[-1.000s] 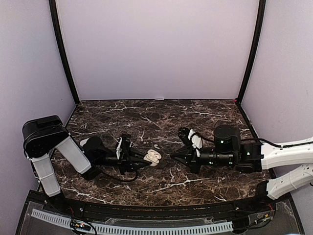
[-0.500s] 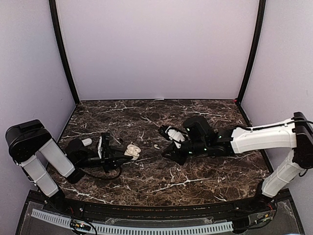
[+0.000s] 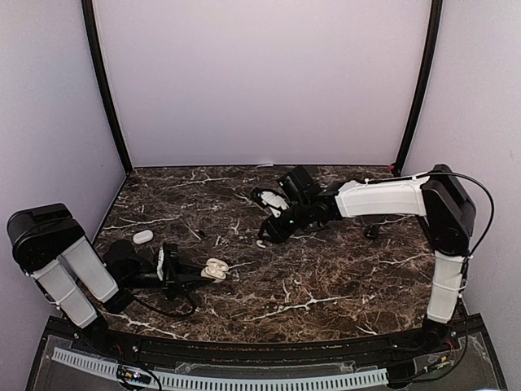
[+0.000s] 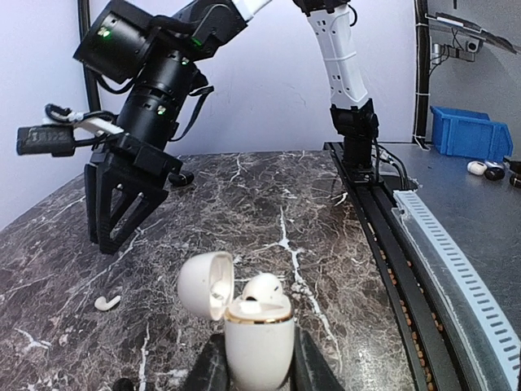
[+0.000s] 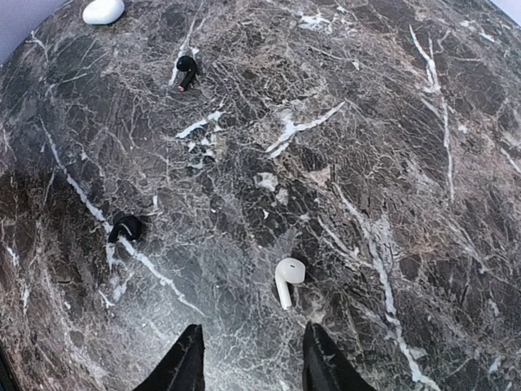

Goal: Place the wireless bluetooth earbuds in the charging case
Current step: Pick up the left earbud from the center of the board.

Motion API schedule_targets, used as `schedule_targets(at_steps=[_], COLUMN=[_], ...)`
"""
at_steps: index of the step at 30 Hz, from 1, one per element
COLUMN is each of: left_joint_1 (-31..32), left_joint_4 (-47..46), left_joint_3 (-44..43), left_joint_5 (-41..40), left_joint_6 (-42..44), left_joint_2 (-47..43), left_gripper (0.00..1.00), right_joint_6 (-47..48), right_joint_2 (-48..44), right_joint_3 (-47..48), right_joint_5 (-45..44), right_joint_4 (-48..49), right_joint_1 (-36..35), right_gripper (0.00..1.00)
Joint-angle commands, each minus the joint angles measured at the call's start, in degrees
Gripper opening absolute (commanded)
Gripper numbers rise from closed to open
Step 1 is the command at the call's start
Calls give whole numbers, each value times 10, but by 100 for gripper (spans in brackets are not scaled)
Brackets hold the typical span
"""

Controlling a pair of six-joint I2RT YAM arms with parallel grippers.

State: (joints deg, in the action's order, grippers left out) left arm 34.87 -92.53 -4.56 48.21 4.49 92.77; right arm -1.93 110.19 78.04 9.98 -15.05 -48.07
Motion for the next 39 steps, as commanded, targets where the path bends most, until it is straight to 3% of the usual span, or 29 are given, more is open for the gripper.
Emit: schedule_targets(at_steps=[1,7,13,26,39], left_joint_1=[-3,-4,-4,-4,-4], left_joint_4=[-126,-126,-126,-126,-126], left_joint_3=[5,14,15,16,14], left_joint_5=[13,-56,-74,-73,-64], left_joint_6=[45,53,54,49,43], left_joint_2=[-5,-9,-13,-19,-21], left_gripper=[0,0,0,0,0], right_joint_6=[1,-8,-7,-26,-27], right_joint_2=[42,92,117,179,200], right_joint_3=[47,98,129,193,223], right_joint_5=[-12,-42,-51,-115,-90], right_joint_4=[-32,-53,-72,-120,-171], right_joint_1=[-3,-4,-11,-25,-26], right_gripper=[42,40,40,35,28])
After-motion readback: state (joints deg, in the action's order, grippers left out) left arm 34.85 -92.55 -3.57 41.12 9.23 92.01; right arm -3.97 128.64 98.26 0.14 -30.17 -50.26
